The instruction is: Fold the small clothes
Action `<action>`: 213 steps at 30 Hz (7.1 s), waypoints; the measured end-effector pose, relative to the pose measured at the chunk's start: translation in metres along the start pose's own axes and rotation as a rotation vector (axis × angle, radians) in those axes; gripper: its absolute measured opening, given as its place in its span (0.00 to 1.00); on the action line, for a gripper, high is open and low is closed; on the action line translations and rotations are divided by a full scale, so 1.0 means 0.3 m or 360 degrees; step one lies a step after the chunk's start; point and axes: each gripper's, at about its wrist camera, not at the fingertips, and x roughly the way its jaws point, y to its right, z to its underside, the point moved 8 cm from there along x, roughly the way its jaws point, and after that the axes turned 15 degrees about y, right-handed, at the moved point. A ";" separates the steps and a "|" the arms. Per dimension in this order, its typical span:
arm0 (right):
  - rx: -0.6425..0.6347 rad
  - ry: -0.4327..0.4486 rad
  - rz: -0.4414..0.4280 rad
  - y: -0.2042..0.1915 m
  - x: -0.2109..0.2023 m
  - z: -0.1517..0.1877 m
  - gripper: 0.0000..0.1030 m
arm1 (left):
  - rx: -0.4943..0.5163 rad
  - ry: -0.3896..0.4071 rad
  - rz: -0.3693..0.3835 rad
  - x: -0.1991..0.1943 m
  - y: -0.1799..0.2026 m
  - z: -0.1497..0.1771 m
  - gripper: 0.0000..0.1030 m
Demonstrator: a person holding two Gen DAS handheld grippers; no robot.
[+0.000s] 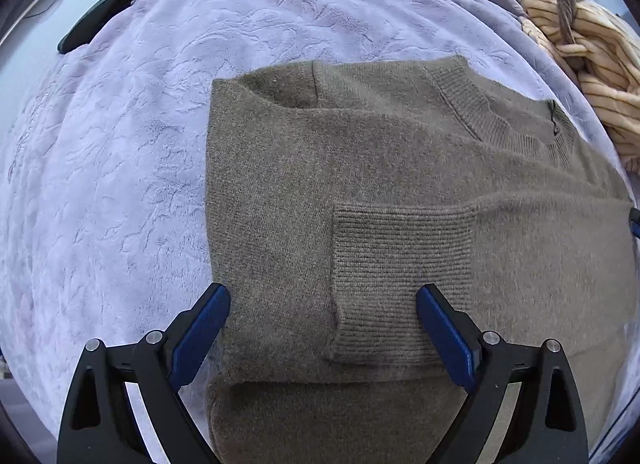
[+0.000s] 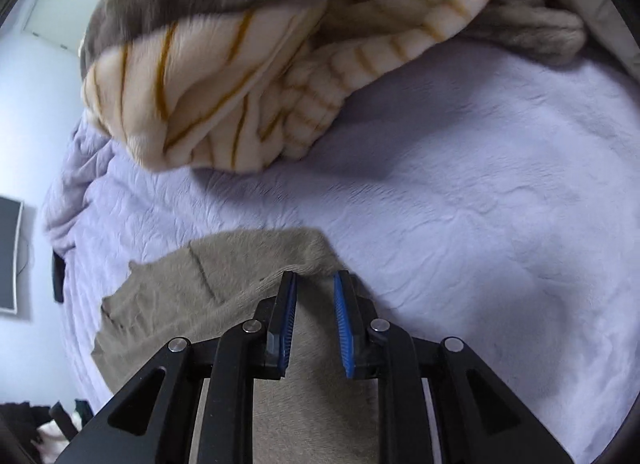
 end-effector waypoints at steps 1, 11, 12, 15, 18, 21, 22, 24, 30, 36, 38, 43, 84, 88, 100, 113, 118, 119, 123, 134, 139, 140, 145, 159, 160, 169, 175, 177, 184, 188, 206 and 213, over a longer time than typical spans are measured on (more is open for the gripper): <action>-0.0027 0.0017 0.0037 0.010 -0.012 -0.002 0.26 | 0.0006 -0.0006 0.0004 0.002 0.007 0.005 0.93; -0.0084 -0.0222 -0.0169 -0.010 -0.230 0.238 0.42 | 0.0050 -0.0053 0.0051 -0.069 0.027 0.073 0.93; -0.0104 -0.0259 -0.0191 -0.018 -0.253 0.281 0.42 | 0.0052 -0.0058 0.0061 -0.098 0.016 0.096 0.93; -0.0158 -0.0362 -0.0213 -0.042 -0.304 0.408 0.45 | 0.0070 -0.0071 0.0075 -0.167 0.026 0.147 0.93; -0.0215 -0.0439 -0.0220 -0.067 -0.352 0.510 0.52 | 0.0072 -0.0097 0.0099 -0.240 0.033 0.204 0.93; -0.0286 -0.0487 -0.0236 -0.090 -0.409 0.589 0.57 | 0.0074 -0.0128 0.0138 -0.315 0.059 0.269 0.93; -0.0308 -0.0508 -0.0238 -0.095 -0.428 0.611 0.60 | 0.0078 -0.0138 0.0150 -0.345 0.070 0.294 0.93; -0.0341 -0.0533 -0.0245 -0.109 -0.458 0.649 0.65 | 0.0083 -0.0155 0.0167 -0.383 0.084 0.327 0.93; -0.0386 -0.0574 -0.0240 -0.125 -0.511 0.706 0.66 | 0.0091 -0.0169 0.0186 -0.498 0.127 0.385 0.93; -0.0388 -0.0609 -0.0225 -0.103 -0.551 0.749 0.66 | 0.0062 -0.0169 0.0167 -0.528 0.104 0.375 0.93; -0.0389 -0.0622 -0.0224 -0.095 -0.557 0.760 0.66 | 0.0044 -0.0167 0.0150 -0.542 0.090 0.376 0.93; -0.0400 -0.0637 -0.0231 -0.098 -0.568 0.779 0.66 | 0.0029 -0.0148 0.0120 -0.569 0.071 0.380 0.93; -0.0383 -0.0647 -0.0125 -0.165 -0.742 1.199 0.66 | 0.0070 -0.0202 0.0201 -0.668 -0.176 0.726 0.93; -0.0361 -0.0612 -0.0108 -0.146 -0.769 1.218 0.67 | 0.0076 -0.0196 0.0221 -0.679 -0.193 0.748 0.93; -0.0175 -0.0513 -0.0057 0.001 -0.827 1.224 0.67 | -0.0001 -0.0218 0.0367 -0.685 -0.264 0.825 0.93; -0.0215 -0.0463 0.0013 0.224 -0.743 1.101 0.67 | -0.0019 -0.0366 0.0683 -0.630 -0.115 0.940 0.93; -0.0115 -0.0536 -0.0017 0.306 -0.673 1.111 0.67 | -0.0134 -0.0394 0.0723 -0.600 -0.107 0.948 0.93; -0.0080 -0.0555 -0.0040 0.318 -0.658 1.120 0.67 | -0.0159 -0.0403 0.0731 -0.592 -0.101 0.951 0.93; 0.0014 -0.0579 -0.0136 0.335 -0.631 1.133 0.67 | -0.0254 -0.0444 0.0764 -0.567 -0.089 0.973 0.93; 0.0133 -0.0782 -0.0577 0.237 -0.634 1.169 0.68 | -0.0466 -0.0467 0.0905 -0.555 -0.038 0.963 0.93; 0.0161 -0.0831 -0.0555 0.230 -0.595 1.189 0.47 | -0.0471 -0.0472 0.0850 -0.553 -0.061 0.959 0.76; 0.0167 -0.0839 -0.0552 0.230 -0.597 1.187 0.19 | -0.0450 -0.0477 0.0826 -0.553 -0.065 0.962 0.64; 0.0175 -0.0863 -0.0641 0.199 -0.641 1.167 0.12 | -0.0468 -0.0494 0.0901 -0.577 -0.073 0.953 0.29; 0.0456 -0.0816 -0.1046 -0.058 -0.656 0.969 0.12 | -0.0756 -0.0287 0.1149 -0.641 0.013 0.631 0.13; 0.0477 -0.0795 -0.1084 -0.081 -0.656 0.937 0.12 | -0.0769 -0.0249 0.1162 -0.643 0.019 0.588 0.13; 0.0471 -0.0601 -0.1337 -0.294 -0.627 0.578 0.12 | -0.0801 0.0081 0.1172 -0.589 0.037 0.185 0.13; 0.0427 -0.0499 -0.1353 -0.390 -0.505 0.324 0.12 | -0.0754 0.0227 0.1107 -0.473 0.017 -0.060 0.13; 0.0418 -0.0478 -0.1328 -0.409 -0.444 0.250 0.12 | -0.0761 0.0253 0.1080 -0.416 0.011 -0.126 0.13; 0.0451 -0.0505 -0.1094 -0.367 -0.144 0.149 0.12 | -0.0739 0.0185 0.0892 -0.134 0.010 -0.220 0.13; 0.0468 -0.0534 -0.0961 -0.330 0.002 0.159 0.12 | -0.0686 0.0119 0.0782 -0.007 0.025 -0.198 0.13; 0.0111 -0.0394 -0.0752 -0.304 -0.072 0.107 0.60 | -0.0471 0.0265 0.0491 -0.172 -0.083 -0.270 0.77; -0.0147 -0.0429 -0.0594 -0.242 -0.114 0.192 0.21 | -0.0229 0.0109 0.0365 -0.130 -0.045 -0.139 0.77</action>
